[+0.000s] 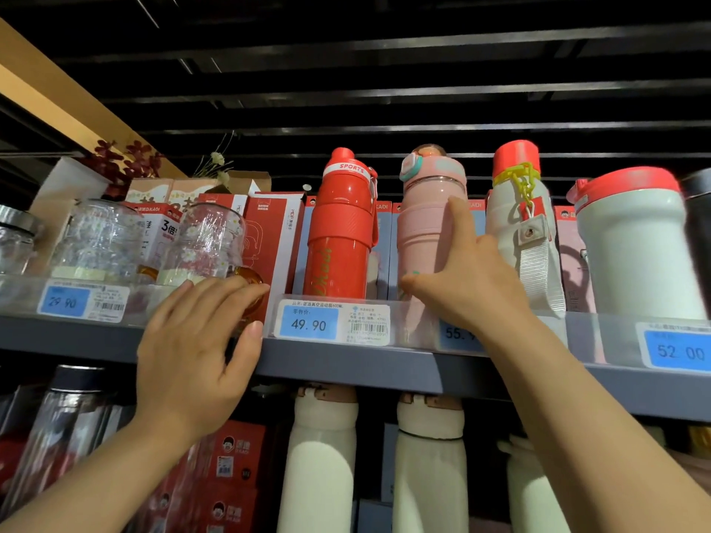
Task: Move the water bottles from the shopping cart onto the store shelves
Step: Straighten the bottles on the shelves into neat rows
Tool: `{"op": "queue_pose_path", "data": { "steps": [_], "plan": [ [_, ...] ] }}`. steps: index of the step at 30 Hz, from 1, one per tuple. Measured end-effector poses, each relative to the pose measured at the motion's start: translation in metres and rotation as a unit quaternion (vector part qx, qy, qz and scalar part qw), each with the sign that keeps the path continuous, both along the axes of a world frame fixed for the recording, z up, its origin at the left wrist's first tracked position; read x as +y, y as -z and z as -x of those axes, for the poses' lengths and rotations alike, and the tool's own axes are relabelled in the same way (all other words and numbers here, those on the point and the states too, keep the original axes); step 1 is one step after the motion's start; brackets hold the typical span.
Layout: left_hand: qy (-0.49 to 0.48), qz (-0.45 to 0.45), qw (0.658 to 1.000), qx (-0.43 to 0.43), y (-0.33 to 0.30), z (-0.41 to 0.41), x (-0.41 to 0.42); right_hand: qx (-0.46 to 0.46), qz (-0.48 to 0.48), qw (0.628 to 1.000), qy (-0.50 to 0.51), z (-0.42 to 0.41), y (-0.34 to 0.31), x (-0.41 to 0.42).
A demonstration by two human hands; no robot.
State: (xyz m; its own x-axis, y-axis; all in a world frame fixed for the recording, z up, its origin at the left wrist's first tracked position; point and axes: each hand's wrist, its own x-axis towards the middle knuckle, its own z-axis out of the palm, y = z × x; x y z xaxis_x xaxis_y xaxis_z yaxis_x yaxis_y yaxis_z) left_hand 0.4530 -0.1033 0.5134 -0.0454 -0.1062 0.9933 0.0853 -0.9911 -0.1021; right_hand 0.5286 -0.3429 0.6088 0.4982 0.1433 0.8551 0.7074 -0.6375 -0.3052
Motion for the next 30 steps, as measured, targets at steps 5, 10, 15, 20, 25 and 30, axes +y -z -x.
{"op": "queue_pose_path", "data": {
  "steps": [5, 10, 15, 20, 25, 30],
  "plan": [
    [0.000, 0.002, 1.000, 0.005, 0.000, 0.001, 0.000, -0.006, -0.015, 0.999, 0.045, 0.001, 0.003, 0.007],
    [0.002, 0.003, 1.000, 0.008, 0.000, 0.001, 0.001, 0.005, -0.028, 1.000, -0.007, -0.001, 0.000, 0.002],
    [-0.003, 0.009, 0.999, 0.036, 0.000, 0.004, 0.000, 0.028, -0.033, 0.998, -0.056, 0.004, -0.004, -0.007],
    [0.027, 0.011, 0.998, 0.059, -0.003, 0.007, -0.024, 0.025, -0.034, 0.999, 0.003, 0.001, 0.001, 0.002],
    [0.037, -0.075, 0.993, 0.086, -0.009, -0.012, -0.062, 0.022, -0.039, 0.998, -0.034, 0.001, -0.002, -0.004],
    [0.008, -0.102, 0.992, 0.070, -0.005, -0.019, -0.062, 0.036, -0.044, 0.997, -0.058, 0.004, -0.003, -0.006]
  ]
}}
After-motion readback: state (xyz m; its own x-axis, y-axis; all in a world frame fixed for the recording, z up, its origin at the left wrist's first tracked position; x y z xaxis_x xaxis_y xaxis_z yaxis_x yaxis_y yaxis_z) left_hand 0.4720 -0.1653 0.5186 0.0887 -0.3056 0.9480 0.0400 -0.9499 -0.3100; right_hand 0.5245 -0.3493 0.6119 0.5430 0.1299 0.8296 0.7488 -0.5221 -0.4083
